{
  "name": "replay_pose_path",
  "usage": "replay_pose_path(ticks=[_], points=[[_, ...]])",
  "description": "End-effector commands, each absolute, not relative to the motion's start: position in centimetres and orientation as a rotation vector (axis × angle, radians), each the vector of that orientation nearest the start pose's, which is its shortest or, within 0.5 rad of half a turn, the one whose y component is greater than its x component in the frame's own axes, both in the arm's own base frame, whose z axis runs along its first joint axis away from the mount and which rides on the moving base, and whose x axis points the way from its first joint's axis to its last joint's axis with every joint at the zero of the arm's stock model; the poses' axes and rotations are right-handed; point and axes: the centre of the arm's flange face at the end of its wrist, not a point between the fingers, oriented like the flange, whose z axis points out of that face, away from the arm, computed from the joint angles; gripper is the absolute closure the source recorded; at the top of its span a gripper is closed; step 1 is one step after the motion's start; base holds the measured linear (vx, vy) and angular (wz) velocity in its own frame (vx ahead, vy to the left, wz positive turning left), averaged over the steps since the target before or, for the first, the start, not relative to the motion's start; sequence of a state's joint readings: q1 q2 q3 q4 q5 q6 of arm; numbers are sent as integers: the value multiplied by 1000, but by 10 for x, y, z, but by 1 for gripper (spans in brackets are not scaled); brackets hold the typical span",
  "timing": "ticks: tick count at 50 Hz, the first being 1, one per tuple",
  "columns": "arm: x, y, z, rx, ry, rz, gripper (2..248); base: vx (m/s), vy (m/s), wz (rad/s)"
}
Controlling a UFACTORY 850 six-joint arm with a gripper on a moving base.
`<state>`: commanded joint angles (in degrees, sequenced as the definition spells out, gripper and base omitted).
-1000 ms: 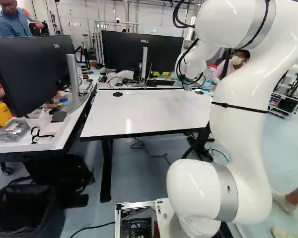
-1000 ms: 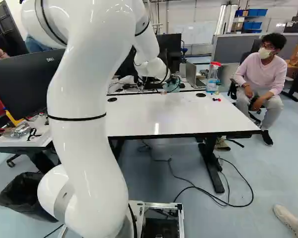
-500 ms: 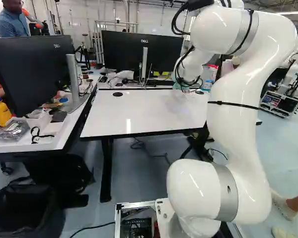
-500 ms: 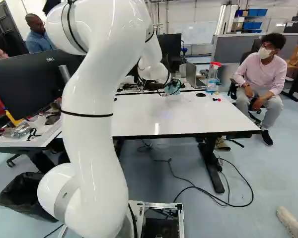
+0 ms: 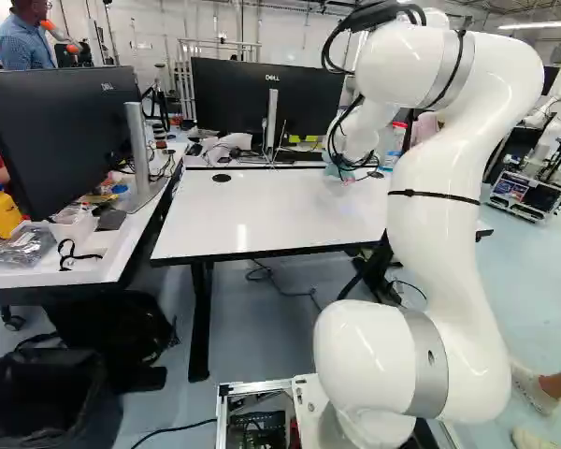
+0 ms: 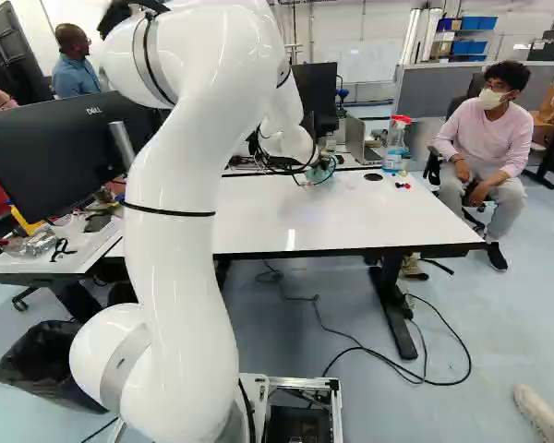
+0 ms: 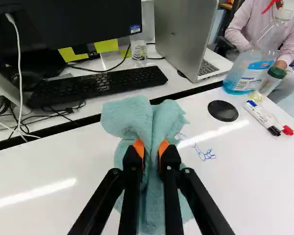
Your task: Clean the table with the green towel
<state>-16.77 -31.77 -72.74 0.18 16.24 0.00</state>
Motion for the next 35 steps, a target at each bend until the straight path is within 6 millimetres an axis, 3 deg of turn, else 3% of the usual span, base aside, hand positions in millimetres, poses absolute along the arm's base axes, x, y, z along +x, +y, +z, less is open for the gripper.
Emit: replay_pose_path(ticks=[35], points=[[651, -196, 382, -2891, 431, -1473, 199, 0, 0, 0]])
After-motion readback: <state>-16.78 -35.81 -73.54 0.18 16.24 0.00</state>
